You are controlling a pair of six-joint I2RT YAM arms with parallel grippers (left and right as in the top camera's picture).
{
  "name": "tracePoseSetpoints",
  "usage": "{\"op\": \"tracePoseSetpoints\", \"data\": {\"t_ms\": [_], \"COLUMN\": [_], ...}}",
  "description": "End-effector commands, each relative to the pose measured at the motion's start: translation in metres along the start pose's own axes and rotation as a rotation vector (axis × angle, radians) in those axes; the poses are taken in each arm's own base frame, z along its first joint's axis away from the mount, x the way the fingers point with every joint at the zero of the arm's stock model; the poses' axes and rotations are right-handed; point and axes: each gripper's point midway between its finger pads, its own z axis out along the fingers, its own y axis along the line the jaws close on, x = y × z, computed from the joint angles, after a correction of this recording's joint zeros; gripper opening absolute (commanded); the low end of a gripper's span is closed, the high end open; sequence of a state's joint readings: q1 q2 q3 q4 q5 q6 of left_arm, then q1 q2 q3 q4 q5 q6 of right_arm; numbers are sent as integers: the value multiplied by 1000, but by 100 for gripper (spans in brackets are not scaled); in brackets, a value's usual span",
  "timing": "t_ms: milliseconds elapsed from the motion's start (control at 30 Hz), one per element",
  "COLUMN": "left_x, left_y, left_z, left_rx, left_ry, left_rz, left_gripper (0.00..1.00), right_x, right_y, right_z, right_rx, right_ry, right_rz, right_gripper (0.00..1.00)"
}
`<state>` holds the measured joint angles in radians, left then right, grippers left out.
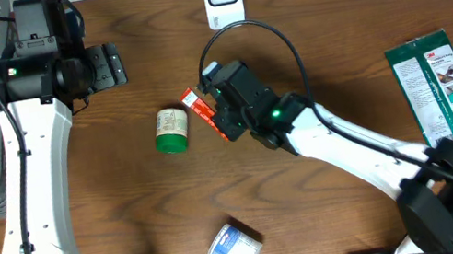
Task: Scan the item barcode
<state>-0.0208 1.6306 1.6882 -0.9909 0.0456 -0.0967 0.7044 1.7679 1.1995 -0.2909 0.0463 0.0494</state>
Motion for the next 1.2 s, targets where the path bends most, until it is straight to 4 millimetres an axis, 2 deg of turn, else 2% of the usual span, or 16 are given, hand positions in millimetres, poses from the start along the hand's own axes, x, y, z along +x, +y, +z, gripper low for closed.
{"op": "tracePoseSetpoints", "data": {"t_ms": [0, 33, 133, 300, 467, 600, 733, 800, 867, 933, 1000, 1167], "left_x": [2, 2, 2, 2, 2, 2, 2, 2, 2, 2, 2, 2], "left_y": [3, 3, 3, 3, 3, 3, 3, 3, 3, 3, 3, 3], "left_z": [5, 5, 5, 5, 5, 5, 5, 5, 5, 5, 5, 5], "left_rx": [-16, -16, -16, -16, -16, -16, -16, -16, -16, -16, -16, -16], "left_ry": [14, 14, 14, 14, 14, 14, 14, 14, 14, 14, 14, 14], "left_rz": [4, 4, 4, 4, 4, 4, 4, 4, 4, 4, 4, 4], "left_gripper": [88, 88, 88, 88, 88, 88, 88, 88, 88, 88, 88, 88], "right_x": [2, 0, 2, 18, 29, 58, 88, 95, 93, 82, 60, -7], "right_y": [-5, -5, -5, 0, 9, 7, 3, 2, 4, 8, 8, -2], "right_z": [21, 27, 51, 86, 91, 88, 71, 59, 43, 26, 6, -47], "right_rx": [24, 23, 26, 6, -42, -32, -9, -3, -21, -43, -60, -71], "right_ry": [-4, -14, -39, -26, 10, 130, 275, 322, 340, 318, 255, 10], "right_rz": [21, 22, 22, 22, 26, 47, 133, 152, 160, 165, 169, 183], "right_gripper": [6, 6, 15, 1, 1, 1, 1, 1, 1, 1, 2, 20]}}
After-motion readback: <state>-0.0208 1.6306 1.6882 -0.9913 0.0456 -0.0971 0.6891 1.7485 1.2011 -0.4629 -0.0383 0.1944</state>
